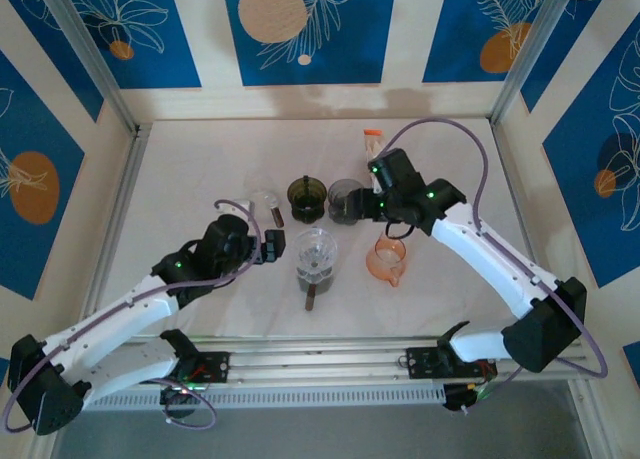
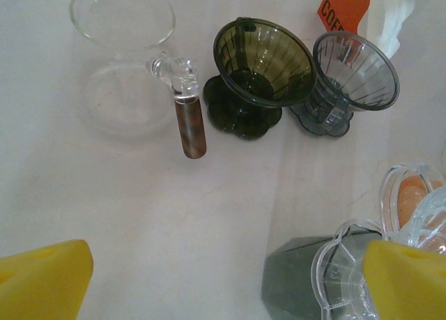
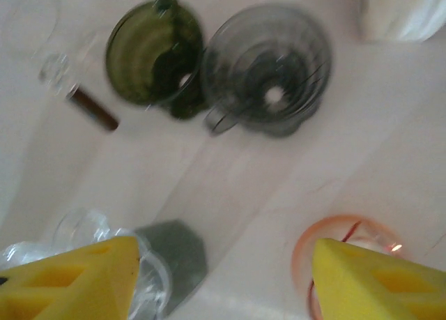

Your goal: Place the coffee filter in the dripper

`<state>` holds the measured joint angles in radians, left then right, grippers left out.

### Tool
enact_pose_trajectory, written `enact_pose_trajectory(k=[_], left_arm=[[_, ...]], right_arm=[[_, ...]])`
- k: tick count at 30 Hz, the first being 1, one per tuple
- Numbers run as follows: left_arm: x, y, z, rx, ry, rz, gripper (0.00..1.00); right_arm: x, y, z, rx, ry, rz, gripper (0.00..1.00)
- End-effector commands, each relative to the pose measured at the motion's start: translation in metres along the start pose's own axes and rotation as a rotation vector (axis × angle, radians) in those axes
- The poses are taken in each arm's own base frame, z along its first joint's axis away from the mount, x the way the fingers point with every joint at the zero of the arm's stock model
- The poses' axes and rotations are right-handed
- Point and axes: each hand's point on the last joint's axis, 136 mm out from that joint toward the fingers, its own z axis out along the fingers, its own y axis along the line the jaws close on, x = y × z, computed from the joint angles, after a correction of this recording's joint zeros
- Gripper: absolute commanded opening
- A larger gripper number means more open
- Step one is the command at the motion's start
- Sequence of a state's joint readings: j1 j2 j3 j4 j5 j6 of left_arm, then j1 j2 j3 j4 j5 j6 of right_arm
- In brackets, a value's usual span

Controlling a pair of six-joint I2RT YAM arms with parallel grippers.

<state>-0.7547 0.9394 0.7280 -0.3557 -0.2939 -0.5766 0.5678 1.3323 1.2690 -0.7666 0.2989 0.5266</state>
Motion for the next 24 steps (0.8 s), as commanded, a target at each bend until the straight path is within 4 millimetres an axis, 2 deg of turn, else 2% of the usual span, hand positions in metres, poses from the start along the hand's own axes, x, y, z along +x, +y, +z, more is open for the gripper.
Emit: enact_pose_trajectory(k=[1,5,9,13,19,24], left_arm=[[-0.010,-0.005,-0.006,0.034,-0.026,-0.024,0.96],[-0.010,-0.005,-0.010,0.056,-0.052,-0.025,0.95],[-0.009,-0.003,-0.010,0.054,-0.054,-0.025,0.95],[-0.008,-0.003,-0.008,0.052,-0.045,-0.015,0.95],[-0.008,-0.003,-0.006,0.043,-0.040,-0.002,0.95],[-0.010,-0.003,-0.005,0.041,-0.042,-0.003,0.96]], right_arm=[[-0.046,-0.018,0.006,0.074,-0.114,0.002,0.63],[-0.075,-0.039,0.033,0.139,-0.112,0.010,0.53],[-0.096,-0.057,0.064,0.179,-0.084,0.026,0.41],[-0.117,-0.070,0.085,0.231,-0.085,-0.007,0.35],[-0.121,-0.082,0.122,0.294,-0.008,-0.071,0.30],[-0.136,-0.088,0.133,0.334,-0.029,-0.085,0.28]])
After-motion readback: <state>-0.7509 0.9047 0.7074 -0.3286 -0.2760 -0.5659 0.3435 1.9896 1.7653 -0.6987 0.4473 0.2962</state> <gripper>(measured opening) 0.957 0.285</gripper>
